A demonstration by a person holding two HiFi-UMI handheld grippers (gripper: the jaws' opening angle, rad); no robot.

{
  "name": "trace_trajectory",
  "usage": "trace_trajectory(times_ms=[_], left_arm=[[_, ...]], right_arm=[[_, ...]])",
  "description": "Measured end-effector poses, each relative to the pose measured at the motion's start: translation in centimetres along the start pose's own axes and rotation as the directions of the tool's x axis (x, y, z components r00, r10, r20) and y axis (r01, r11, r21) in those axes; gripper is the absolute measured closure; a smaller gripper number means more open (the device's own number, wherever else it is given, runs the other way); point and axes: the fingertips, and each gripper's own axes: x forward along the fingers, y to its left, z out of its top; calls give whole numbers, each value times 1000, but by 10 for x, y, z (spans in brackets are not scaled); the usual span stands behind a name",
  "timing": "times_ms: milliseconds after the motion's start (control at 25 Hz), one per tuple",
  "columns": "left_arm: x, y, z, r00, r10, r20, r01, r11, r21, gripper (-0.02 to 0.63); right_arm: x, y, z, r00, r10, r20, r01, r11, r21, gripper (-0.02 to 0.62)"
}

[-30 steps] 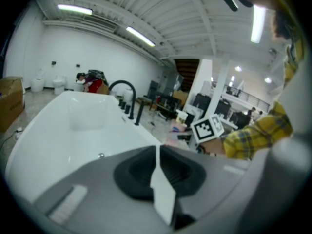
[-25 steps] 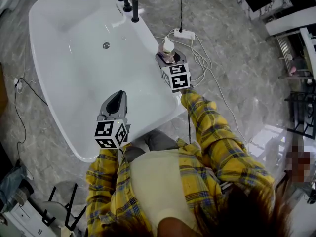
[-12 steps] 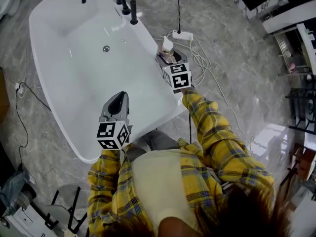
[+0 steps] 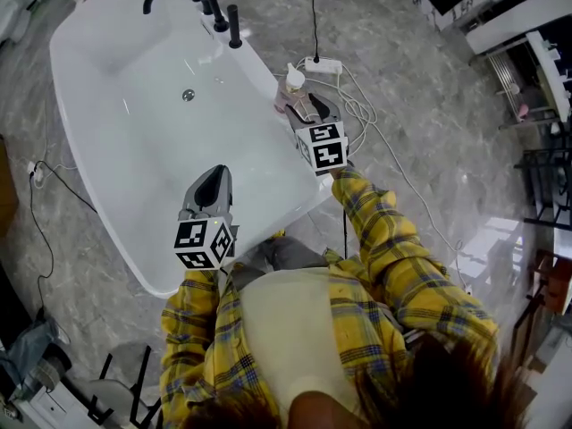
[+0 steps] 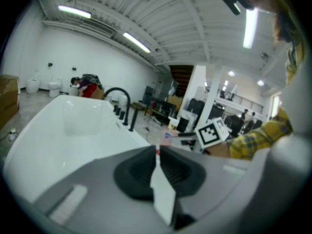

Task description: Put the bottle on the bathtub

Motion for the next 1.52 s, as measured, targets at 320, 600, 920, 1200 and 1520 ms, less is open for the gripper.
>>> trace_trajectory(times_ms=[320, 600, 920, 1200, 1520], left_arm=[[-7, -6, 6, 1000, -15, 20, 15, 1000, 9, 578], [-18, -6, 13, 999, -2, 42, 1, 1000, 15, 578], [-31, -5, 18, 998, 8, 68, -8, 1000, 1, 578], [-40, -1, 20, 996, 24, 86, -23, 1000, -13, 578], [-43, -2, 18, 997, 20, 78, -19, 1000, -18, 578]], right_arm=[[-33, 12, 5, 1000, 6, 30, -6, 1000, -1, 350], [-61, 16, 17, 998, -8, 62, 6, 1000, 25, 369], [-93, 30, 27, 996, 26, 85, -31, 998, 60, 436], [-114, 47, 33, 991, 65, 120, -76, 993, 87, 519], [-124, 56, 38, 987, 78, 138, -93, 990, 106, 564]])
